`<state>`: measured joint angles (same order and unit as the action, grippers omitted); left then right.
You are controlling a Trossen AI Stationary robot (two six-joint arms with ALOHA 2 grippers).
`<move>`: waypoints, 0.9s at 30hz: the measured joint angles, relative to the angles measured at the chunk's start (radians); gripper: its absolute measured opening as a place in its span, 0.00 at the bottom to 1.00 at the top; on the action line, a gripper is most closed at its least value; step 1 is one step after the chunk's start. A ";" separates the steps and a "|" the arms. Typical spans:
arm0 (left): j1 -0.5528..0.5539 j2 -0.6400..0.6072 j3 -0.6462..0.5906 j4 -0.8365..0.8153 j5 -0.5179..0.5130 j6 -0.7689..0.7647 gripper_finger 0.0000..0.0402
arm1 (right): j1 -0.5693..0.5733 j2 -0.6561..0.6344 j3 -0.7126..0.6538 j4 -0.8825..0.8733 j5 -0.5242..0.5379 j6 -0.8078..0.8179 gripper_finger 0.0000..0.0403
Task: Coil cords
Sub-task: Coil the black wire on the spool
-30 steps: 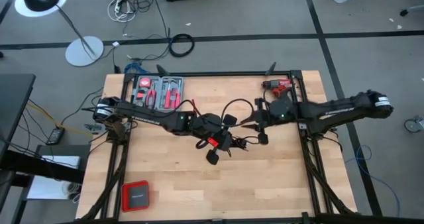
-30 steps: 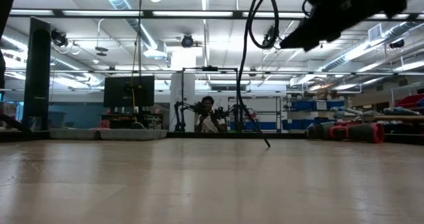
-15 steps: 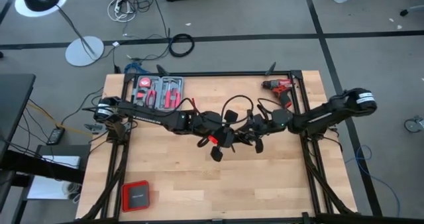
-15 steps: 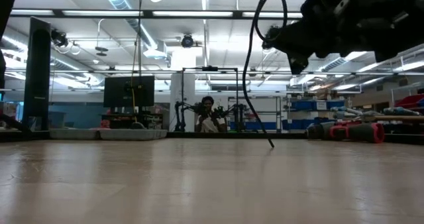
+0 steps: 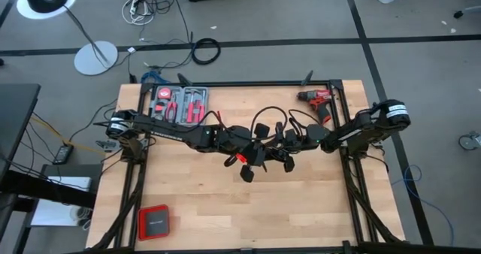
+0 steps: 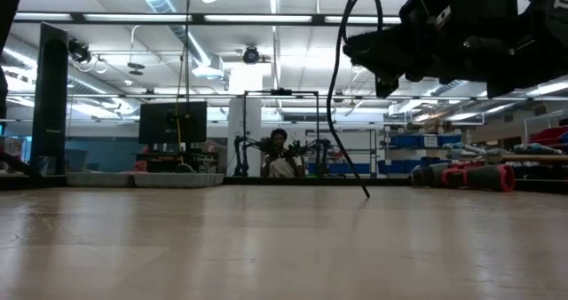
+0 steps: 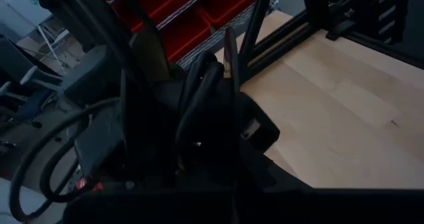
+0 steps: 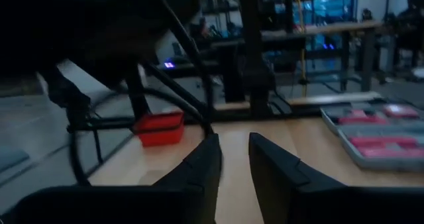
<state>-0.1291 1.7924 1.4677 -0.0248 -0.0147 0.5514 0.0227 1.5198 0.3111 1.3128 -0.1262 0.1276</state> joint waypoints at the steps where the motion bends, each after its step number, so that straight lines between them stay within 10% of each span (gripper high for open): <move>1: 0.000 0.000 0.000 0.000 0.000 0.000 0.00 | 0.000 0.000 0.000 0.012 -0.001 0.000 0.22; 27: 0.002 0.000 0.000 -0.022 -0.022 -0.002 0.00 | -0.015 -0.013 0.082 -0.140 -0.129 -0.040 0.25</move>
<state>-0.1271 1.7924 1.4677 -0.0463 -0.0368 0.5499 0.0082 1.5067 0.3927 1.1730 -0.2553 0.0875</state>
